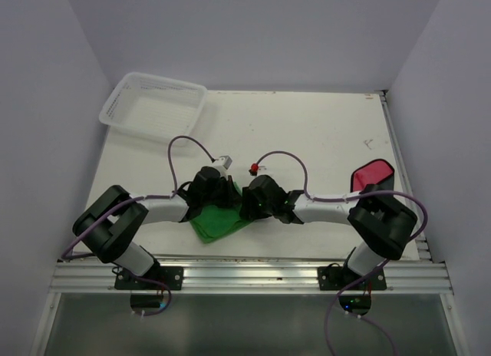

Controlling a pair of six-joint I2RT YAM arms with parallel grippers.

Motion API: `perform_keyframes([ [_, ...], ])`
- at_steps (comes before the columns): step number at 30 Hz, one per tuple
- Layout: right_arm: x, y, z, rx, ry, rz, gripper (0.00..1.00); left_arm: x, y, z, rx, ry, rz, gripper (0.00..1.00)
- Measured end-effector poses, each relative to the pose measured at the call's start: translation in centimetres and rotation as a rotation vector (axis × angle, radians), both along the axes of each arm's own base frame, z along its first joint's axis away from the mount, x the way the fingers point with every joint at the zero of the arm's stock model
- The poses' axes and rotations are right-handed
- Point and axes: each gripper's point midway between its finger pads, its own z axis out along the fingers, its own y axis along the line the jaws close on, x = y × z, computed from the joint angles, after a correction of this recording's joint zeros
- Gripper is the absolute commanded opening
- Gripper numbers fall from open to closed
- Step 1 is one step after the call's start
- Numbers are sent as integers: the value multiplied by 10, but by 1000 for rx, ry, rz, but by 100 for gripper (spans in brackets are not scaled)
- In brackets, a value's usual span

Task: Roll the towels
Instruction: Roll the towel

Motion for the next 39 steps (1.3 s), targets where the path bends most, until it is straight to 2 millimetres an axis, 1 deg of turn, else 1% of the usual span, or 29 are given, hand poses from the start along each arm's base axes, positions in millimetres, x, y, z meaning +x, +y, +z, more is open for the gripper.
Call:
perform_keyframes([
  [5,-2,2,-1,12,8,6,41,-1,2,0,6,0,5,0],
  [8,-2,2,-3,18,5,3,33,-1,2,0,7,0,6,0],
  [9,-2,1,-3,20,1,5,27,-1,2,0,7,0,6,0],
  [12,-2,-2,-1,24,-18,4,18,-1,2,0,9,2,6,0],
  [15,-2,-9,1,2,-58,3,13,0,1,3,18,13,4,2],
  [17,-1,-15,2,-33,-100,4,11,2,-1,7,26,21,2,5],
  [22,3,-31,10,-159,-227,4,8,17,-1,23,33,34,27,6],
  [24,2,-38,10,-222,-275,10,7,26,0,30,27,30,44,6],
  [27,0,-45,11,-326,-343,34,6,33,-2,40,16,24,54,6],
  [33,0,-38,17,-488,-461,75,1,42,-9,58,-15,10,59,6],
  [39,-2,-37,22,-614,-540,84,0,43,-11,62,-24,8,51,6],
])
